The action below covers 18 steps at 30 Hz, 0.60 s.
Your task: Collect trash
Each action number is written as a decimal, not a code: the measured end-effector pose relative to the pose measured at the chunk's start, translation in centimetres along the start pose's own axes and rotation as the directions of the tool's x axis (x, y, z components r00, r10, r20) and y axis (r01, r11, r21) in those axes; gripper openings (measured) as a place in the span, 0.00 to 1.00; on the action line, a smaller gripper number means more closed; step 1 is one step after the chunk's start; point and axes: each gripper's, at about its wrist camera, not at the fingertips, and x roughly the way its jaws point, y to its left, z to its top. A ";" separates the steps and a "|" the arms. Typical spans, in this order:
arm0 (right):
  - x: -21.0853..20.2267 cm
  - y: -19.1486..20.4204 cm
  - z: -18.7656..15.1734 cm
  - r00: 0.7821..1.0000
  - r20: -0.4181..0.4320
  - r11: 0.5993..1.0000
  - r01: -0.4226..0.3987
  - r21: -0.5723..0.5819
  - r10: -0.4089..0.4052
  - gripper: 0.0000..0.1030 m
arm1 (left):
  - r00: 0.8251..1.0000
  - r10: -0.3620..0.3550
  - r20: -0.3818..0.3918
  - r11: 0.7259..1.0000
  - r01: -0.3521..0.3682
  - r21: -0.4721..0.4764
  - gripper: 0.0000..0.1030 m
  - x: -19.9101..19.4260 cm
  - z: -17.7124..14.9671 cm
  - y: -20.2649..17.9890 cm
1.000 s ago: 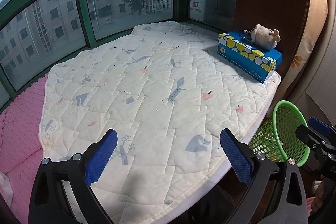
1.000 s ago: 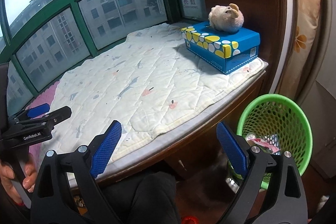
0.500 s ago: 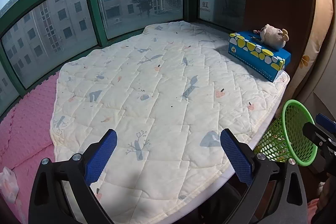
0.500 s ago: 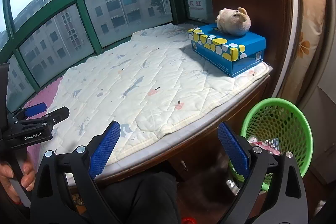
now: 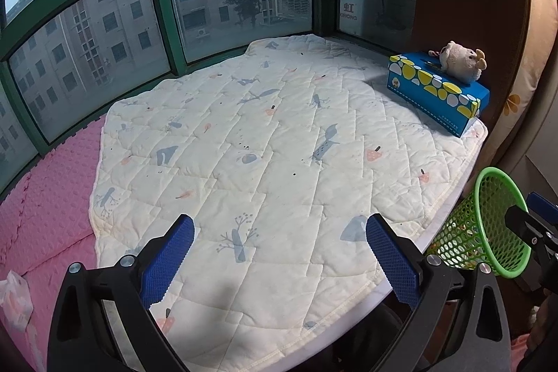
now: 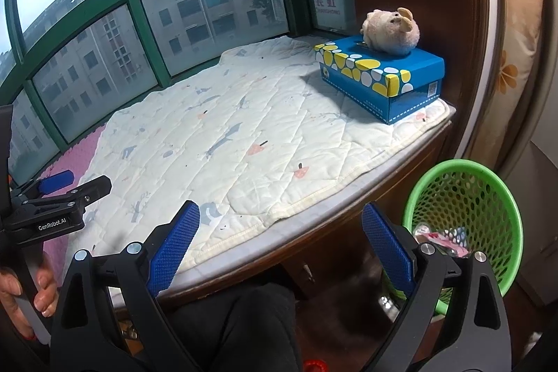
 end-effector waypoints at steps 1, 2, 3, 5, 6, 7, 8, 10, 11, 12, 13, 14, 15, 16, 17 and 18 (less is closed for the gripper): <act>0.0 0.0 0.0 1.000 -0.001 1.000 -0.002 -0.001 0.002 0.91 | 1.000 -0.001 0.000 1.000 0.001 0.000 0.93 0.0 0.0 0.0; 0.0 0.0 0.0 1.000 0.000 1.000 -0.002 -0.001 0.002 0.91 | 1.000 -0.001 0.001 1.000 0.001 0.001 0.93 0.0 0.0 0.0; 0.1 0.0 0.0 1.000 -0.001 1.000 -0.002 -0.002 0.002 0.91 | 1.000 0.002 0.003 1.000 -0.002 0.001 0.93 0.0 0.0 0.0; 0.1 0.0 0.0 1.000 -0.002 1.000 -0.004 -0.001 0.004 0.91 | 1.000 0.004 0.004 1.000 -0.004 -0.002 0.93 0.0 0.0 0.1; 0.1 0.1 -0.1 1.000 -0.001 1.000 -0.005 -0.001 0.005 0.91 | 1.000 0.003 0.003 1.000 -0.003 -0.005 0.93 0.0 0.0 0.1; 0.1 0.1 -0.1 1.000 -0.002 1.000 -0.005 -0.002 0.005 0.91 | 1.000 0.004 0.003 1.000 -0.004 -0.007 0.93 -0.1 0.0 0.2; 0.2 0.1 -0.1 1.000 -0.004 1.000 -0.006 -0.002 0.006 0.91 | 1.000 0.005 0.003 1.000 -0.005 -0.009 0.93 0.0 0.0 0.2; 0.2 0.2 -0.2 1.000 -0.006 1.000 -0.008 -0.003 0.007 0.91 | 1.000 0.004 0.002 1.000 -0.004 -0.013 0.93 0.0 0.0 0.4; 0.2 0.2 -0.2 1.000 -0.007 1.000 -0.008 -0.004 0.008 0.91 | 1.000 0.003 0.001 1.000 -0.003 -0.015 0.93 0.0 -0.1 0.4; 0.2 0.2 -0.2 1.000 -0.007 1.000 -0.008 -0.003 0.008 0.91 | 1.000 0.003 0.000 1.000 -0.003 -0.017 0.93 0.0 -0.1 0.4; 0.3 0.3 -0.2 1.000 -0.009 1.000 -0.009 -0.002 0.009 0.91 | 1.000 0.004 0.001 1.000 -0.004 -0.017 0.93 0.0 -0.1 0.4; 0.3 0.3 -0.3 1.000 -0.011 1.000 -0.011 -0.002 0.011 0.91 | 1.000 0.004 0.001 1.000 -0.004 -0.016 0.93 0.0 -0.1 0.4; 0.3 0.4 -0.3 1.000 -0.012 1.000 -0.013 -0.002 0.013 0.91 | 1.000 0.004 0.000 1.000 -0.004 -0.016 0.93 0.0 -0.1 0.4; 0.4 0.4 -0.3 1.000 -0.014 1.000 -0.014 -0.003 0.014 0.91 | 1.000 0.003 0.001 1.000 -0.003 -0.016 0.93 0.0 -0.1 0.4; 0.4 0.5 -0.4 1.000 -0.015 1.000 -0.016 -0.004 0.016 0.91 | 1.000 0.003 0.000 1.000 -0.003 -0.016 0.93 0.0 -0.1 0.3; 0.5 0.5 -0.4 1.000 -0.016 1.000 -0.016 -0.007 0.016 0.91 | 1.000 0.003 0.001 1.000 -0.003 -0.016 0.93 0.0 -0.1 0.3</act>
